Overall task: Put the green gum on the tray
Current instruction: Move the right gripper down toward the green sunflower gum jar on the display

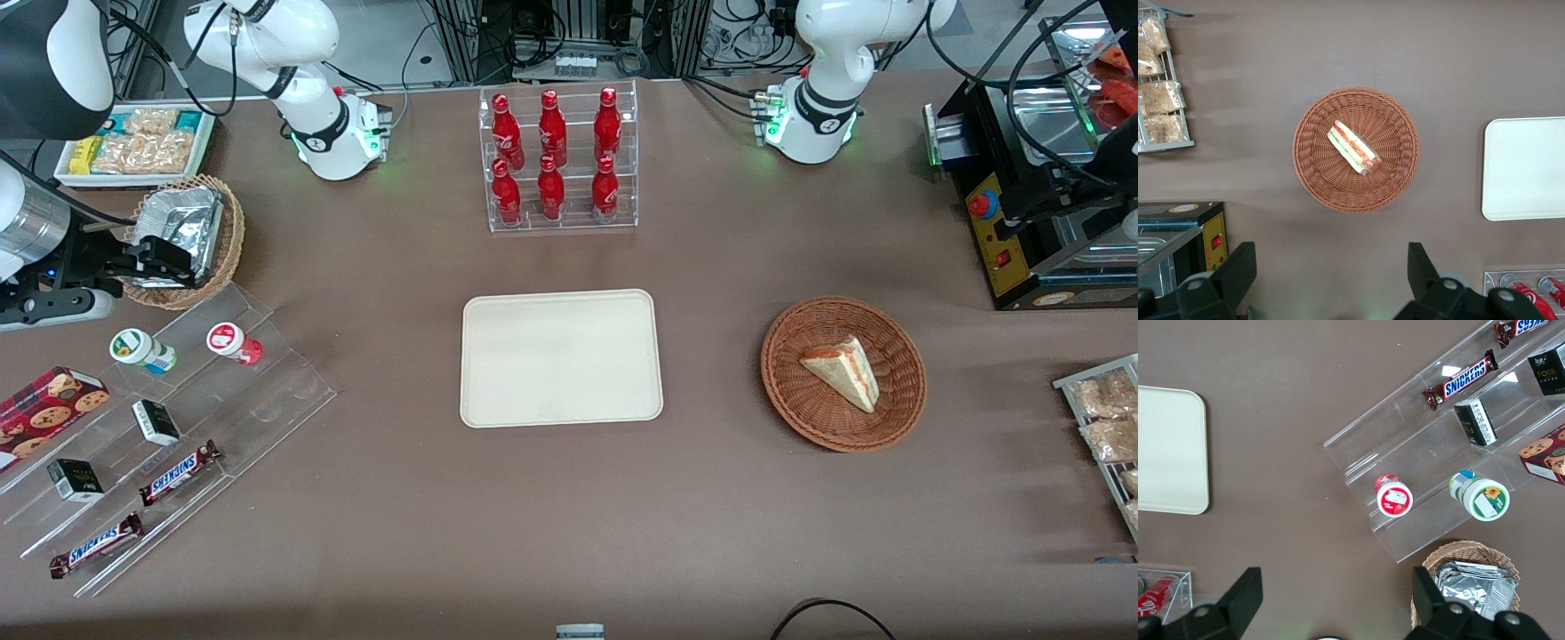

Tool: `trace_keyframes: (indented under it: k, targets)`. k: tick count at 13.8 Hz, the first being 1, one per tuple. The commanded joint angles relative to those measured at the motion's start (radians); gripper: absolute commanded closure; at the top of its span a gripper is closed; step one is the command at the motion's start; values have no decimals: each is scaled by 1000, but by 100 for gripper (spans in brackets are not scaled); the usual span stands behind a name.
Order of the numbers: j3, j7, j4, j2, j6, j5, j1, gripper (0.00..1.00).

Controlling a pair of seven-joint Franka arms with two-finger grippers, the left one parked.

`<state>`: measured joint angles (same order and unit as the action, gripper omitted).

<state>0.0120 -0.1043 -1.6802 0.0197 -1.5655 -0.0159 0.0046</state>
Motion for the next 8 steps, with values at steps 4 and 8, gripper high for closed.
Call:
trace_keyframes:
  k: [4,8]
  targets:
    - [-6,-2,-6,-21,-22,4,-6,0]
    - [3,-134,-87,-33,-114,14,-23,0]
